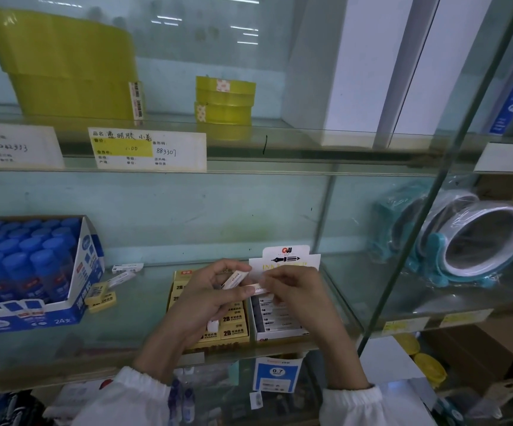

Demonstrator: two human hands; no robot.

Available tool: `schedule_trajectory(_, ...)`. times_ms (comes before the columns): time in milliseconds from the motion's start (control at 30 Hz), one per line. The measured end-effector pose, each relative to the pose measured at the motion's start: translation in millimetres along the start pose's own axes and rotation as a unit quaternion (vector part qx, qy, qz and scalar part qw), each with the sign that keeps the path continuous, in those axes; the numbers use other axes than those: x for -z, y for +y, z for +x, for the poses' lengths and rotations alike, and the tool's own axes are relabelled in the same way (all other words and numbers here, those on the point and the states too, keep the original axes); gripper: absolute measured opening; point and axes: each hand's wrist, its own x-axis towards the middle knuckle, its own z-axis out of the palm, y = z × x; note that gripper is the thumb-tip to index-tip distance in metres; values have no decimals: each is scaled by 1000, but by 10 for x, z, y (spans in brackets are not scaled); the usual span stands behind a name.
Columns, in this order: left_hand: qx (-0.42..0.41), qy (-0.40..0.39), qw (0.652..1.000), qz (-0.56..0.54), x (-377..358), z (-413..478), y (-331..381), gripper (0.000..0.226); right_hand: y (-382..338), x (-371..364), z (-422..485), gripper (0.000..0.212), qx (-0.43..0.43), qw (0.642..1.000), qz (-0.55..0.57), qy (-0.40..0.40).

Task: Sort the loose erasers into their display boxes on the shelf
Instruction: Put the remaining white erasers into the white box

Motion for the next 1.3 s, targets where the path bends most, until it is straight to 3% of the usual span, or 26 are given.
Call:
schedule_trajectory(133, -2, -2, 1000, -21, -3, -3, 7, 37, 11, -26, 13, 7, -6, 999, 38, -3)
schedule_trajectory(233, 10, 19, 998, -54, 25, 15, 0, 25, 67, 43, 39, 6, -28, 996, 69, 58)
schedule_trajectory(367, 19, 29, 993, -115, 42, 39, -14, 51, 225, 140, 134, 3, -50, 990, -55, 120)
schedule_trajectory(500, 25, 37, 994, -98, 9, 31, 3, 48, 223, 91, 141, 2, -59, 977, -154, 138)
schedule_trajectory(733, 15, 9, 998, -57, 7, 6, 35, 41, 189, -7, 118, 9, -9, 963, -258, 77)
schedule_trajectory(867, 16, 4, 999, -50, -8, -11, 45, 34, 209, -14, 130, 12, 13, 968, -245, 45)
schedule_trajectory(1000, 11, 4, 1000, -27, -20, -24, 40, 31, 131, -34, 89, 11, 38, 986, -110, 120)
schedule_trajectory(1067, 11, 10, 1000, -18, -28, -33, 47, 28, 18, -42, 69, 14, 48, 996, -24, 70)
schedule_trajectory(1133, 7, 7, 1000, -9, -43, -45, 59, 24, -64, -65, 53, 12, 39, 999, -6, 6)
schedule_trajectory(1300, 27, 31, 999, -22, -58, -38, 80, 31, -43, -101, 28, 8, 28, 999, 39, 14)
